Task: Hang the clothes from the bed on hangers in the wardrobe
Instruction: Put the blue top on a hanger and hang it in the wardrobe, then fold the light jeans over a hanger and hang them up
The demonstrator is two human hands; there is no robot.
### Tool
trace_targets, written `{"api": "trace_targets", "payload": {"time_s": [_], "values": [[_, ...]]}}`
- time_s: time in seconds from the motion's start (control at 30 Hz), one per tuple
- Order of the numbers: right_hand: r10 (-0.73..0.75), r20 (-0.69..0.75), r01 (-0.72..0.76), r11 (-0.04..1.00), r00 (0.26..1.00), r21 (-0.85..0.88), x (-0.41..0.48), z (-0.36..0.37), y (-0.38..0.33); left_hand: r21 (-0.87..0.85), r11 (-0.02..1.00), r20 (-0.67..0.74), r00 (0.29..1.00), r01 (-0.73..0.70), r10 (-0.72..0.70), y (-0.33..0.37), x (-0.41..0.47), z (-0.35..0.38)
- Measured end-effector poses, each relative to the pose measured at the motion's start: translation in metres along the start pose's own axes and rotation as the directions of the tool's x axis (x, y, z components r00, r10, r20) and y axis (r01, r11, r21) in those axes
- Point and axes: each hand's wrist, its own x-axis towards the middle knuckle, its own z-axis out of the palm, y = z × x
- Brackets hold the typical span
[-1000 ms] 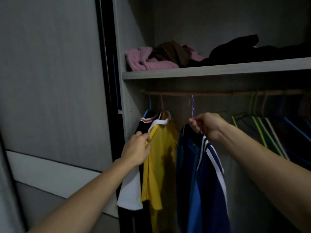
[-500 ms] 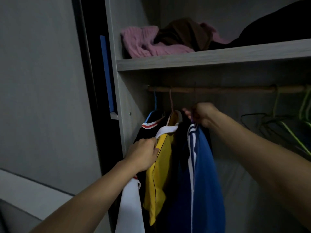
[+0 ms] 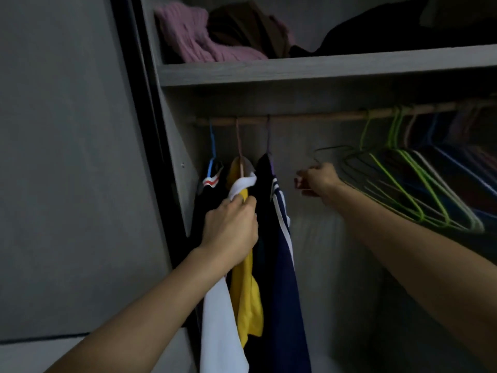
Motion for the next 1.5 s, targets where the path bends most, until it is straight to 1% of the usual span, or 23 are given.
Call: {"api": "trace_targets", "payload": {"time_s": [0.07, 0.13, 0.2, 0.27, 0.3, 0.37, 0.43, 0.5, 0.6, 0.73, 0.83, 0.9, 0.97, 1.13, 1.3, 1.43, 1.5], "values": [[-0.015, -0.024, 0.011, 0.987, 1.000, -0.162, -0.019, -0.027, 0.016, -0.030, 0.997, -0.019, 0.998, -0.066, 0.065, 0.013, 0.001, -0.005], [-0.061, -0.070, 0.033, 0.936, 0.996, -0.349, -0.041, -0.061, 0.026, -0.065, 0.989, -0.029, 0.991, -0.136, 0.134, 0.031, 0.004, -0.006], [-0.104, -0.115, 0.024, 0.834, 0.988, -0.551, -0.067, -0.102, 0.033, -0.110, 0.973, -0.038, 0.979, -0.201, 0.198, 0.059, 0.007, -0.004], [-0.118, -0.148, -0.019, 0.718, 0.982, -0.696, -0.102, -0.149, 0.042, -0.156, 0.958, -0.011, 0.970, -0.241, 0.242, 0.098, 0.009, 0.000], [-0.130, -0.156, -0.028, 0.674, 0.979, -0.738, -0.116, -0.165, 0.046, -0.182, 0.949, 0.016, 0.965, -0.256, 0.263, 0.113, 0.008, 0.004], [-0.104, -0.209, -0.112, 0.579, 0.972, -0.808, -0.165, -0.224, 0.061, -0.245, 0.918, 0.069, 0.939, -0.311, 0.337, 0.174, 0.003, 0.013], [-0.087, -0.224, -0.147, 0.521, 0.971, -0.841, -0.190, -0.252, 0.073, -0.258, 0.921, 0.126, 0.935, -0.292, 0.331, 0.202, 0.000, 0.022], [-0.044, -0.273, -0.226, 0.443, 0.961, -0.868, -0.235, -0.309, 0.089, -0.305, 0.897, 0.170, 0.909, -0.319, 0.381, 0.261, -0.010, 0.027], [-0.003, -0.396, -0.369, 0.357, 0.918, -0.858, -0.305, -0.393, 0.113, -0.389, 0.844, 0.226, 0.850, -0.368, 0.475, 0.354, -0.035, 0.030], [0.053, -0.495, -0.490, 0.266, 0.867, -0.830, -0.404, -0.491, 0.141, -0.475, 0.774, 0.287, 0.758, -0.418, 0.586, 0.478, -0.081, 0.027], [0.097, -0.581, -0.586, 0.234, 0.808, -0.776, -0.472, -0.555, 0.165, -0.519, 0.715, 0.309, 0.677, -0.469, 0.668, 0.563, -0.122, 0.024], [0.148, -0.627, -0.644, 0.210, 0.765, -0.736, -0.510, -0.589, 0.181, -0.555, 0.675, 0.337, 0.611, -0.485, 0.716, 0.612, -0.143, 0.022], [0.207, -0.659, -0.690, 0.194, 0.723, -0.697, -0.541, -0.621, 0.196, -0.579, 0.631, 0.333, 0.556, -0.516, 0.761, 0.658, -0.157, 0.025], [0.317, -0.737, -0.801, 0.186, 0.597, -0.569, -0.584, -0.698, 0.240, -0.616, 0.540, 0.320, 0.445, -0.573, 0.837, 0.768, -0.166, 0.044], [0.387, -0.795, -0.883, 0.159, 0.467, -0.441, -0.591, -0.779, 0.288, -0.666, 0.437, 0.289, 0.331, -0.605, 0.898, 0.885, -0.159, 0.090], [0.449, -0.826, -0.939, 0.124, 0.341, -0.321, -0.595, -0.840, 0.313, -0.687, 0.350, 0.299, 0.190, -0.637, 0.935, 0.967, -0.149, 0.115], [0.475, -0.834, -0.960, 0.119, 0.279, -0.254, -0.601, -0.869, 0.320, -0.696, 0.315, 0.297, 0.140, -0.645, 0.945, 1.010, -0.143, 0.122]]}}
